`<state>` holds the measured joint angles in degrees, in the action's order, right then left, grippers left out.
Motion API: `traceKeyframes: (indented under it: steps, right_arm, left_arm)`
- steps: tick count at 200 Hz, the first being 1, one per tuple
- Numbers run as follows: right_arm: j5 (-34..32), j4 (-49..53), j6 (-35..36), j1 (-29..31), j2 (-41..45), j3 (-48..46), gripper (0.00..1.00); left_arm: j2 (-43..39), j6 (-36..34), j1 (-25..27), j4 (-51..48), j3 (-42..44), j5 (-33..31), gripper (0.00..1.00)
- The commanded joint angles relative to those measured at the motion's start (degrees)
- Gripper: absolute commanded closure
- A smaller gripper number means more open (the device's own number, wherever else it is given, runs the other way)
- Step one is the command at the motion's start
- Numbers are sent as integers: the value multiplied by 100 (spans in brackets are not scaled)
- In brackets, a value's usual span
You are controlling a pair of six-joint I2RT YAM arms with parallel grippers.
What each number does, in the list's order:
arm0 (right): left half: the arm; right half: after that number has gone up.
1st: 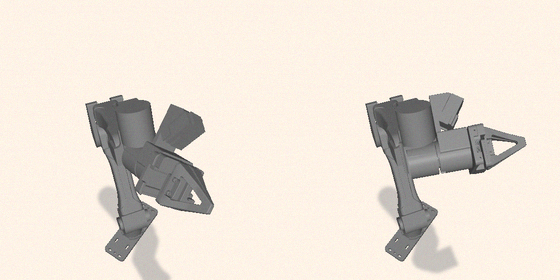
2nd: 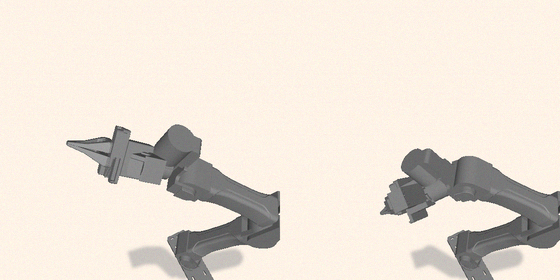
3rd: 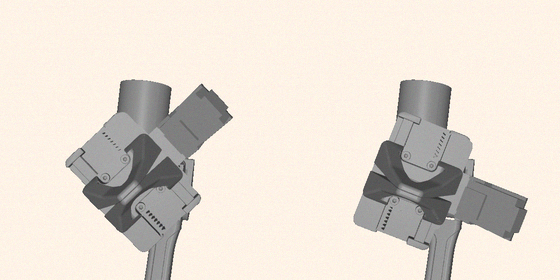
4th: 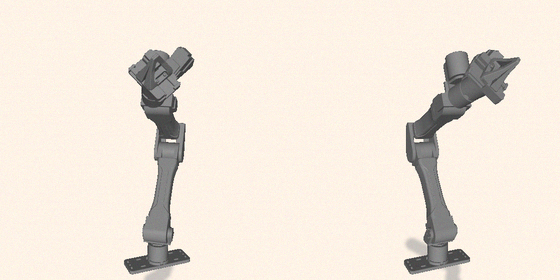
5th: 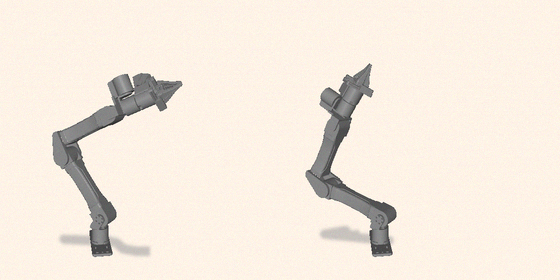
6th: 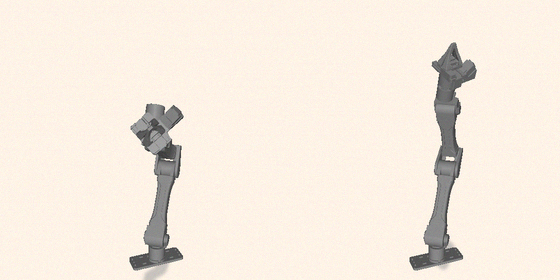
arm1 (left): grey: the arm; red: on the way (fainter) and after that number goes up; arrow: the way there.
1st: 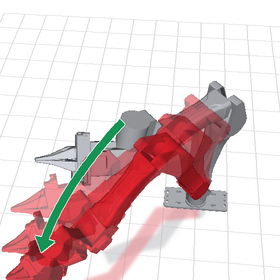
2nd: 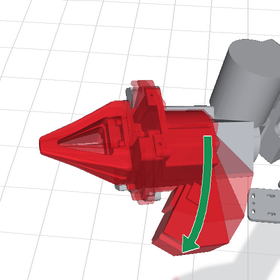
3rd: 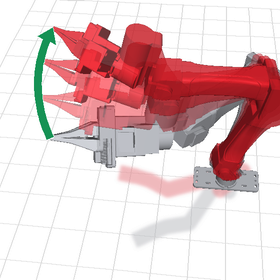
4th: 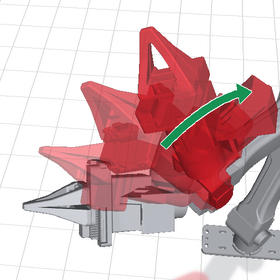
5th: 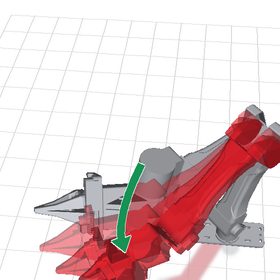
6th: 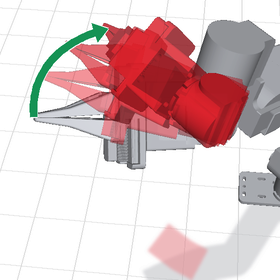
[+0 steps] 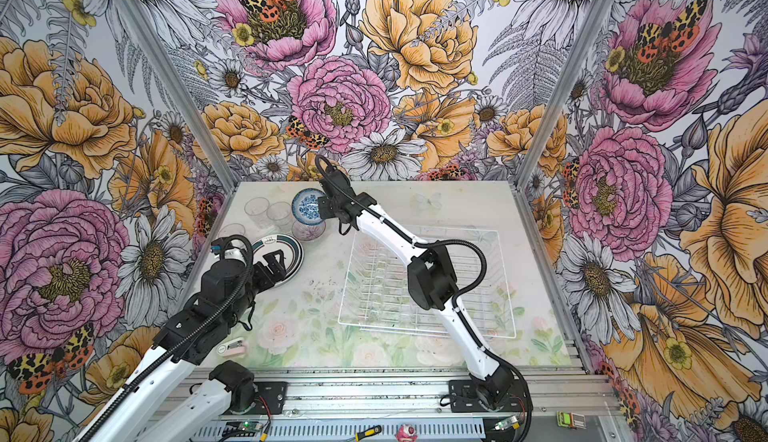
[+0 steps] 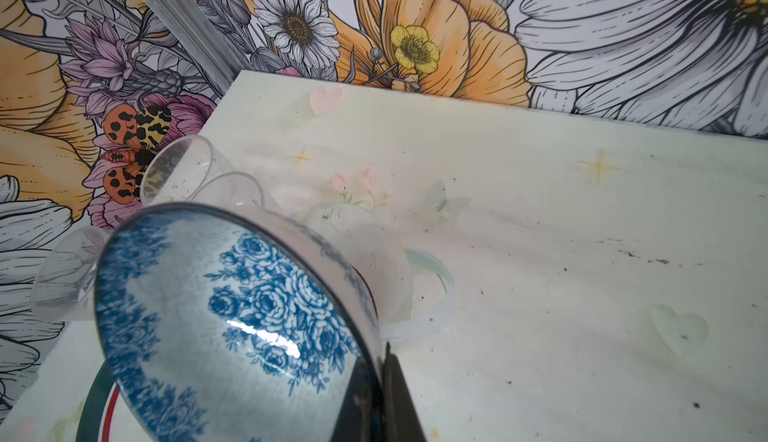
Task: Unload the mixed dishes from the dish rack
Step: 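Carry the bowl over the purple-striped bowl and lower it onto it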
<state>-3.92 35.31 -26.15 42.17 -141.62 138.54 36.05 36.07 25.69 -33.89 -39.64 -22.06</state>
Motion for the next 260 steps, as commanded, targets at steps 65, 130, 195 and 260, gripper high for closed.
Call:
traceKeyframes:
  steps: [65, 130, 195, 260]
  right_arm:
    - [428, -298, 16, 186, -403, 527, 100]
    - [110, -288, 152, 224, -593, 534, 100]
    - [-68, -289, 197, 228, -708, 551, 100]
    - [250, -287, 288, 198, -605, 578, 57]
  left_arm:
    - [-46, -1, -38, -28, -80, -60, 1]
    - [-73, 0, -45, 3, -35, -52, 1]
    - [-100, -14, -47, 13, 6, -87, 1]
    - [-112, -17, -66, 45, 53, -114, 1]
